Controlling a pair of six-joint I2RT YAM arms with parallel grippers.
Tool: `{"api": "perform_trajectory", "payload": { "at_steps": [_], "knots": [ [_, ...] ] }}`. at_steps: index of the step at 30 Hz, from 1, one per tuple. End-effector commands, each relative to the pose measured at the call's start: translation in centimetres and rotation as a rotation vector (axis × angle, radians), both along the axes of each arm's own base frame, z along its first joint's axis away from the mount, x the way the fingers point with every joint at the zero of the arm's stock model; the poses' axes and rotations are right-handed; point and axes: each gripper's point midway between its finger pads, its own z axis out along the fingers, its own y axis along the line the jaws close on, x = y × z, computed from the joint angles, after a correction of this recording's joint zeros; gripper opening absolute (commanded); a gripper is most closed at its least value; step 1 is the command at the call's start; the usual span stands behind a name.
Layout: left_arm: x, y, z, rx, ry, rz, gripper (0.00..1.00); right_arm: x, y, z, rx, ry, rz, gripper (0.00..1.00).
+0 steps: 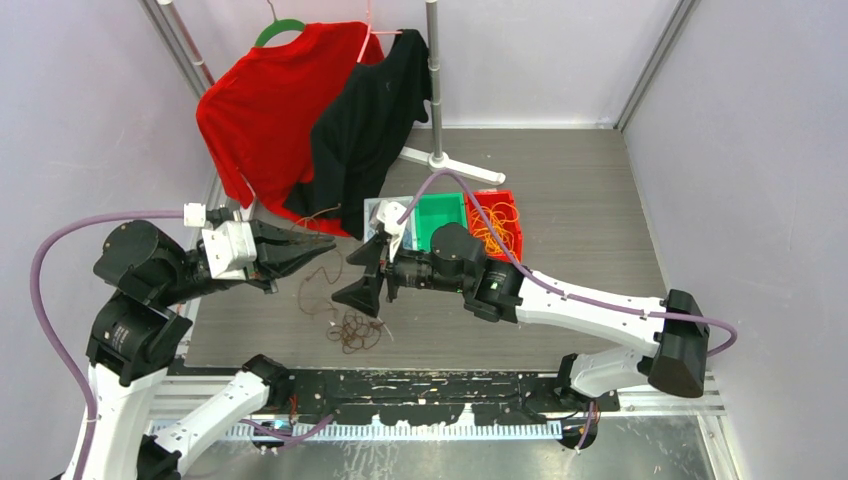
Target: Untangle the cables
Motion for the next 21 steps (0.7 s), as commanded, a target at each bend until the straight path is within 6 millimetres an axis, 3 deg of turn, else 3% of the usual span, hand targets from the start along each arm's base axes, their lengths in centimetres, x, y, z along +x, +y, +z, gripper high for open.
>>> {"api": "perform_trajectory", "payload": {
  "at_steps": [1, 5, 8, 13, 21],
  "knots": [
    [-0.3, 0.2, 2.2, -0.040, -0.059, 0.007, 0.00, -0.4, 0.2, 6.7, 0.196, -0.073, 0.018, 0.82],
    [-0.2, 0.2, 1.9, -0.037, -0.056, 0.007, 0.00, -0.6, -0.1, 9.1, 0.307, -0.080, 0.020, 0.80],
    [-0.2, 0.2, 1.8, -0.037, -0.054, 0.007, 0.00, -1.1, -0.2, 9.9, 0.343, -0.072, 0.042, 0.76],
    [-0.2, 0.2, 1.5, -0.036, -0.051, 0.006, 0.00, -1.2, -0.2, 10.1, 0.344, -0.071, 0.049, 0.57],
    [-0.2, 0.3, 1.8, -0.041, -0.062, 0.013, 0.00, -2.7, 0.4, 9.4, 0.295, -0.063, 0.137, 0.65]
  ]
}}
